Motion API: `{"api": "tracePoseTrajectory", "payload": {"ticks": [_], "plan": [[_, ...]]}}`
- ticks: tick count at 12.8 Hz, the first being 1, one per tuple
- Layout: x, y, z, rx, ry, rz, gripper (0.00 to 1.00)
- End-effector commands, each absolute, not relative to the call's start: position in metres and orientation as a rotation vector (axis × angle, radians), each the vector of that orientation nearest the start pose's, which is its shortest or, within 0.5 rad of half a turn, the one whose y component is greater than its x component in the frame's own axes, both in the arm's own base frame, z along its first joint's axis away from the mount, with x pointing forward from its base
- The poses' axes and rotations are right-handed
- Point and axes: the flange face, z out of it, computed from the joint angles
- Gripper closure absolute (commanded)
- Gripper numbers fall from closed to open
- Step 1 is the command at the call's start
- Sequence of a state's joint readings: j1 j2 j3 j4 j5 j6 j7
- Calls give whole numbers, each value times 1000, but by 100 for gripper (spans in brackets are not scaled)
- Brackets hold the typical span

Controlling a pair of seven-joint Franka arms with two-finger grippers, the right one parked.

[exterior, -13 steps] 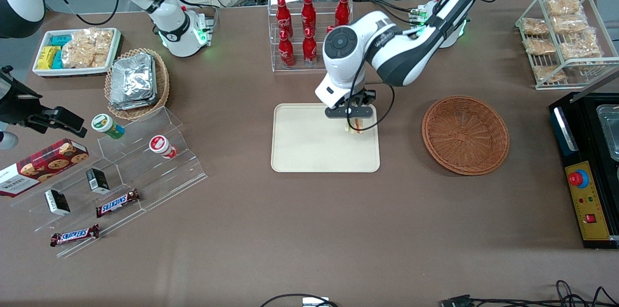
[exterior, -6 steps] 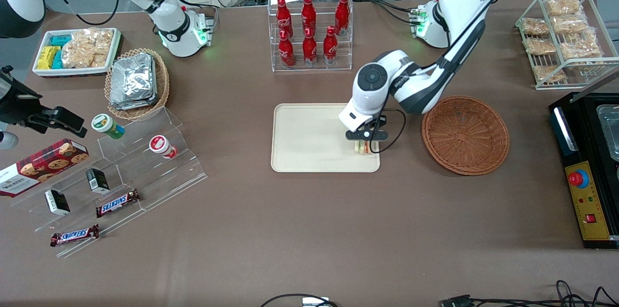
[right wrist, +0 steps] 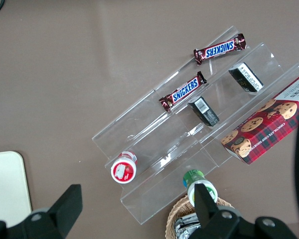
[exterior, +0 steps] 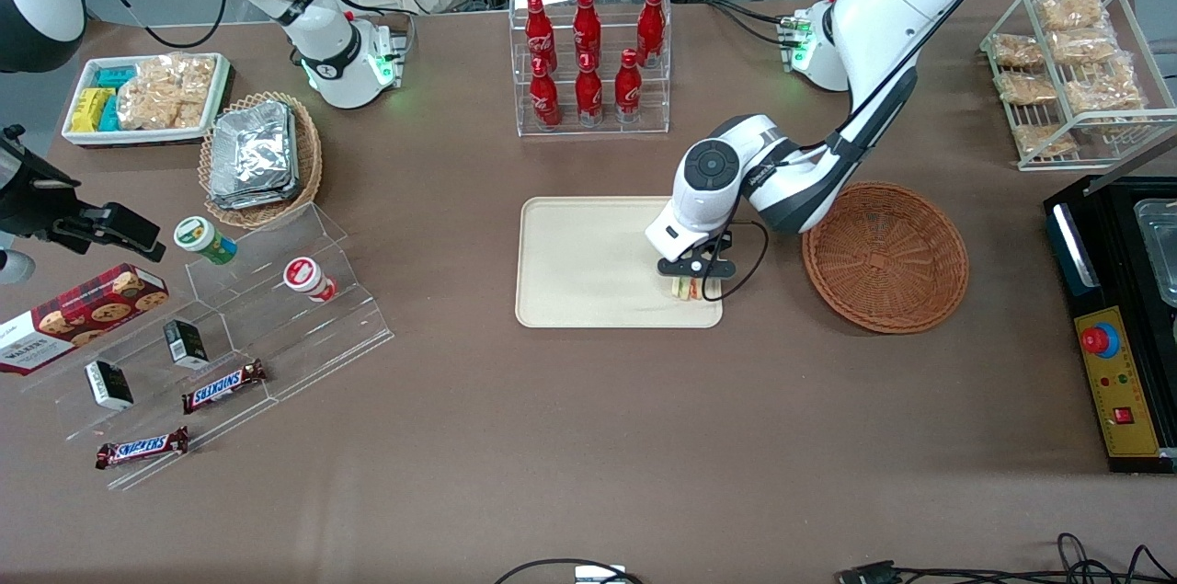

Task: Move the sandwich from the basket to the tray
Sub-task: 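Open the left gripper to release the sandwich on the tray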

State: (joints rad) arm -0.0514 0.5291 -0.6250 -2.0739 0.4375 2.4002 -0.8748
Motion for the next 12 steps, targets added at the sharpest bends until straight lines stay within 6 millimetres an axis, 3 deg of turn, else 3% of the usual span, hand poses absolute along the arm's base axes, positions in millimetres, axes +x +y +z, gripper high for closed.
{"api": "tracePoseTrajectory", "payload": {"ticks": [1,4,6,9,11,12], "plan": [[458,-359,205,-3112,122,80,0],[465,-357,216,-3105,103,60,0],[475,-348,242,-3054,80,46,0],[482,-341,314,-2957,10,48,0],[483,-333,386,-2976,44,144,0],[484,-318,418,-2981,49,172,0]]}}
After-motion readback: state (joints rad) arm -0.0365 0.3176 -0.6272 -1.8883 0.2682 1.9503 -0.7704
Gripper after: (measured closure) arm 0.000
